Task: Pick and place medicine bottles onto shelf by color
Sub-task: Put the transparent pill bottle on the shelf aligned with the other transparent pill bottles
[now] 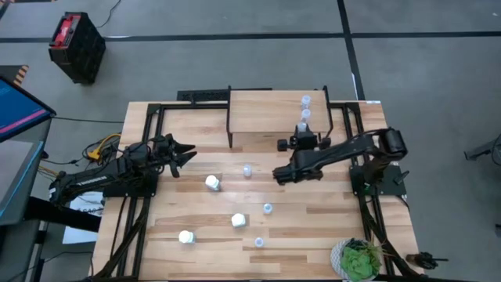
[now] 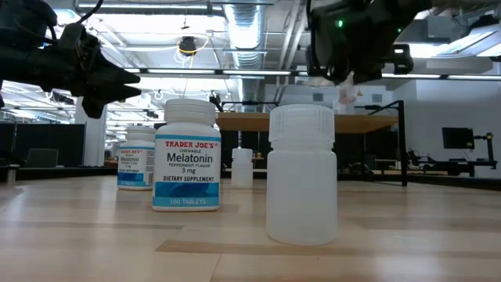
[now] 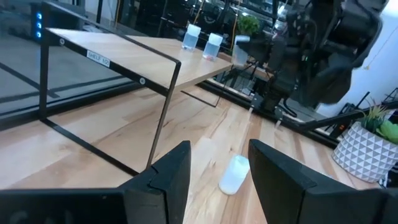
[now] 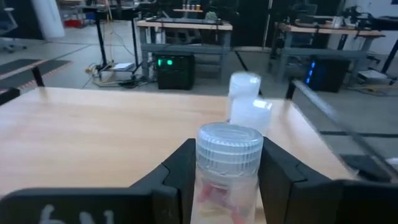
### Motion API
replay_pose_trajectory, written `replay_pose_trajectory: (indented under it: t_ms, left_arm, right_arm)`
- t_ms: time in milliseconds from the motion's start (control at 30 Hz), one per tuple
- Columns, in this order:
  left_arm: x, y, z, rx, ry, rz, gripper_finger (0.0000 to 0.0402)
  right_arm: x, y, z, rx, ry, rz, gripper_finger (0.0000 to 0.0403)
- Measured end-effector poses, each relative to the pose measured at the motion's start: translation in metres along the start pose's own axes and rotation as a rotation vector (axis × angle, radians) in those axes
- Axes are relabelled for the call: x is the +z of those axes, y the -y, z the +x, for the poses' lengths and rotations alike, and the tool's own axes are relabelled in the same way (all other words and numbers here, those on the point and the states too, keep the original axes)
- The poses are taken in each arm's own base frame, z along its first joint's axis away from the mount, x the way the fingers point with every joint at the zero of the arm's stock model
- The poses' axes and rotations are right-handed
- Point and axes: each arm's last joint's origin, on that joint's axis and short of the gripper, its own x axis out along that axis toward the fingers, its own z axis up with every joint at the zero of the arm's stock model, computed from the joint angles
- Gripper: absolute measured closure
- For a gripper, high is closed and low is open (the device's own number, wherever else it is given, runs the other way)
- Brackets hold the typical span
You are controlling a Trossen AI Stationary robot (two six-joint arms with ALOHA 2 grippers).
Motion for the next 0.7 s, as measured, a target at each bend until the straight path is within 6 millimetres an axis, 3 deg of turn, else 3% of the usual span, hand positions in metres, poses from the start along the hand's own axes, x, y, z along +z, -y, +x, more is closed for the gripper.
replay_pose_trajectory:
  t_ms: [267,700]
  left_arm:
    - [-0.001,0.000,0.000,0.003,-0.009,0.018,0.0252]
    - [-0.001,0.000,0.000,0.004,-0.011,0.034,0.0252]
  right_arm:
    - [-0.022,-0.007,0.017,-0.063,0.003,0.037,0.0261]
    - [-0.012,-0.003,0.016,-0.064,0.009,0.090,0.0261]
